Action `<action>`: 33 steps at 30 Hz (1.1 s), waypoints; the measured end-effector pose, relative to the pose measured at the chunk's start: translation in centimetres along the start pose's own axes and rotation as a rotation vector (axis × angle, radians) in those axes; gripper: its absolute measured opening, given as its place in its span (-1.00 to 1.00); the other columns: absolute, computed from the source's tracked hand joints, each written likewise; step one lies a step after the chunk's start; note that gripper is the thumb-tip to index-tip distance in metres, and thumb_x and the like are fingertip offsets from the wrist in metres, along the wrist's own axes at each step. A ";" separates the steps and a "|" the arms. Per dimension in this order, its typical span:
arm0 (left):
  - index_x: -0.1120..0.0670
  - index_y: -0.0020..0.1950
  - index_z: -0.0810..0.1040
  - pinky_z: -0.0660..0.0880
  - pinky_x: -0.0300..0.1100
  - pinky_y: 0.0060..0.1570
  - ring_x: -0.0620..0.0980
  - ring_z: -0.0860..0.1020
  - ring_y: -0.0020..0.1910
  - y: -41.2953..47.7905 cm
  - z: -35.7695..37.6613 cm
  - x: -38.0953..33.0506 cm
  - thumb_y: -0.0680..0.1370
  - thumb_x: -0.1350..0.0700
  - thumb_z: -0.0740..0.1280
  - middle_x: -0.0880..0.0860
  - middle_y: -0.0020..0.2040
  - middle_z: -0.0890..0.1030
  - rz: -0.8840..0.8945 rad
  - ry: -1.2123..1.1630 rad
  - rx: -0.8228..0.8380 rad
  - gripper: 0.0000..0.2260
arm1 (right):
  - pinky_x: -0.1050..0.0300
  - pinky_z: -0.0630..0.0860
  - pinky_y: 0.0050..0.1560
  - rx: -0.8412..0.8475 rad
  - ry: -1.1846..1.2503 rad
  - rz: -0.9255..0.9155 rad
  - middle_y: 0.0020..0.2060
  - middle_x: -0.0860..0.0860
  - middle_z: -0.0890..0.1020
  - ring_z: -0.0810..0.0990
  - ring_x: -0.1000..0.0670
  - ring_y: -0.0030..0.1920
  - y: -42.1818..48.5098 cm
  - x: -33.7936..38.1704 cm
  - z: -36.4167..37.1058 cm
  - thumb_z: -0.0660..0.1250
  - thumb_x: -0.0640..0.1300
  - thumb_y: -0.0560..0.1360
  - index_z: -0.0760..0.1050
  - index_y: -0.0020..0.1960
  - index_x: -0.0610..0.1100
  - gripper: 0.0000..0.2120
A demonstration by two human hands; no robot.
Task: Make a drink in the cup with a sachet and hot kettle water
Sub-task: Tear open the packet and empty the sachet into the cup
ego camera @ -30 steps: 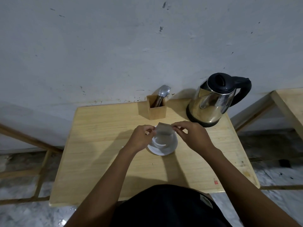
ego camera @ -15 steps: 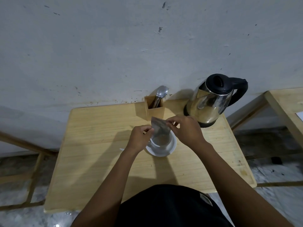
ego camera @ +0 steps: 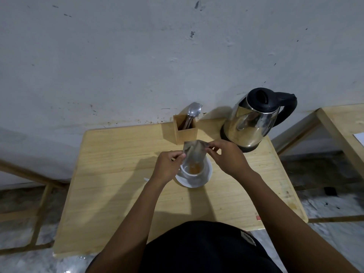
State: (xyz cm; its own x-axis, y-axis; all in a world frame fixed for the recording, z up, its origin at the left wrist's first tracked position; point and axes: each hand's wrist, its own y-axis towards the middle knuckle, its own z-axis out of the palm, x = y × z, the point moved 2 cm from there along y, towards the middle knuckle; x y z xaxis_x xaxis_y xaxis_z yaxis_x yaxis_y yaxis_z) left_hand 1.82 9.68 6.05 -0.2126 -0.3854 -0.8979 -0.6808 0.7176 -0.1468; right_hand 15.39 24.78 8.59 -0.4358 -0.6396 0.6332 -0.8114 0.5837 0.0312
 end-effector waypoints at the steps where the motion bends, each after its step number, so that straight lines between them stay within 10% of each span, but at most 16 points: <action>1: 0.17 -0.06 0.69 0.36 -0.49 -0.37 -0.23 0.48 -0.40 0.0 0.0 0.0 0.54 0.18 0.32 0.04 -0.32 0.60 0.001 0.001 0.001 -0.85 | 0.18 0.49 -0.11 -0.020 -0.015 -0.005 -0.09 0.07 0.69 0.60 0.10 -0.17 0.0 0.1 0.0 0.40 -0.09 0.52 0.66 0.06 -0.07 -0.85; 10: 0.10 0.09 0.65 0.39 -0.51 -0.31 -0.28 0.52 -0.29 -0.2 0.0 -0.1 0.54 0.11 0.33 -0.13 -0.23 0.61 -0.019 -0.069 -0.034 -0.82 | -0.06 0.55 -0.07 -0.106 -0.061 -0.076 -0.17 0.11 0.69 0.59 0.08 -0.28 -0.3 -0.1 0.5 0.43 -0.09 0.49 0.68 -0.01 -0.01 -0.90; 33: 0.12 0.01 0.68 0.37 -0.34 -0.30 -0.03 0.51 -0.27 -0.5 0.8 -1.1 0.54 0.16 0.31 0.16 -0.24 0.65 0.060 -0.009 -0.122 -0.84 | 0.20 0.42 -0.18 -0.121 0.001 0.137 -0.10 0.16 0.71 0.52 0.16 -0.23 0.0 0.6 1.0 0.38 0.00 0.51 0.68 0.02 0.01 -0.85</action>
State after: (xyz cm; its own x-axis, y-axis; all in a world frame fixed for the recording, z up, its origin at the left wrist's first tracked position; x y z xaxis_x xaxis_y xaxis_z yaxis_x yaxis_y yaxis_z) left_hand 2.97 10.16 6.77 -0.2490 -0.3382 -0.9075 -0.7474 0.6631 -0.0421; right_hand 14.75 23.91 8.16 -0.5389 -0.5496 0.6384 -0.6918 0.7212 0.0370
